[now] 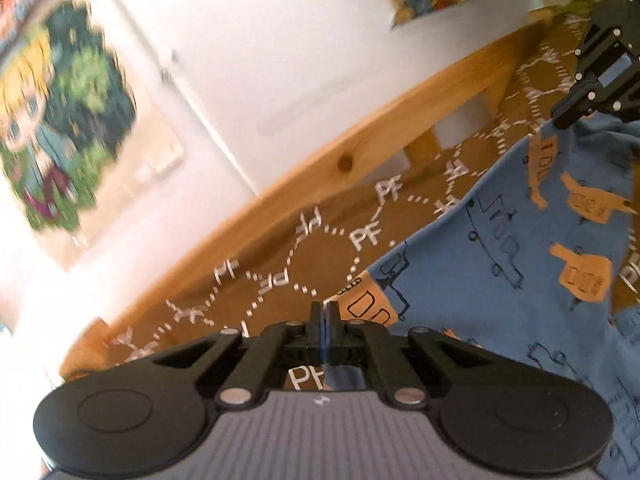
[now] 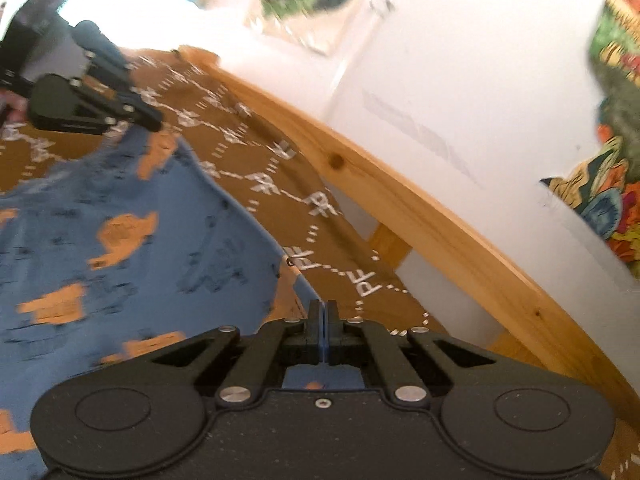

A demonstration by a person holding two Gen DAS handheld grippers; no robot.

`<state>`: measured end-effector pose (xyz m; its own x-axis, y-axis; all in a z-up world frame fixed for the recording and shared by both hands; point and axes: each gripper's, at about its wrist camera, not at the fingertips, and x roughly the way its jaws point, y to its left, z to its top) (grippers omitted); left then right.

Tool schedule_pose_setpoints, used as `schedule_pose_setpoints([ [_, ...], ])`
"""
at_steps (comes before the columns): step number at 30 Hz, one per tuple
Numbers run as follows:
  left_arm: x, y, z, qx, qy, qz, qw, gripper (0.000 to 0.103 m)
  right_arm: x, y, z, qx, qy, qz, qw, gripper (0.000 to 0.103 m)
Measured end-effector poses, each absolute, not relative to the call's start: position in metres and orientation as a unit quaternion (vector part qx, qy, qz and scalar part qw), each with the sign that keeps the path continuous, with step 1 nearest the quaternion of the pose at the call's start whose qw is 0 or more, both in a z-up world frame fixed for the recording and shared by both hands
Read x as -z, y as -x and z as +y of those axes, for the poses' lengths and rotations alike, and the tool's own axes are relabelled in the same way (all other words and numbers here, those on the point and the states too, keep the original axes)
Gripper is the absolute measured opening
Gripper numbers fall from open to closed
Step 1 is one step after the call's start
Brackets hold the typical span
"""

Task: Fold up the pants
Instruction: 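Grasp a cuff with the left tool while the right tool grasps the other cuff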

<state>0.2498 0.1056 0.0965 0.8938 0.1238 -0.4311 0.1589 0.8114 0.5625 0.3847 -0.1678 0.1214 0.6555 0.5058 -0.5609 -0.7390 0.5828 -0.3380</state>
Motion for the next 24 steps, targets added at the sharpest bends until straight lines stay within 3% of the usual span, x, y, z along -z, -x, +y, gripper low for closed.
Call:
schedule_pose_setpoints([
  [7, -0.079, -0.163, 0.092, 0.065, -0.382, 0.157, 0.908, 0.0, -0.117, -0.282, -0.202, -0.381, 0.265, 0.204, 0.862, 0.0],
  [15, -0.024, -0.098, 0.083, 0.114, -0.432, 0.213, 0.869, 0.0, -0.066, -0.174, -0.205, -0.38, 0.222, 0.243, 0.865, 0.0],
  [24, -0.002, -0.082, 0.078, 0.116, -0.429, 0.237, 0.864, 0.0, -0.033, -0.144, -0.197, -0.36, 0.212, 0.27, 0.868, 0.0],
])
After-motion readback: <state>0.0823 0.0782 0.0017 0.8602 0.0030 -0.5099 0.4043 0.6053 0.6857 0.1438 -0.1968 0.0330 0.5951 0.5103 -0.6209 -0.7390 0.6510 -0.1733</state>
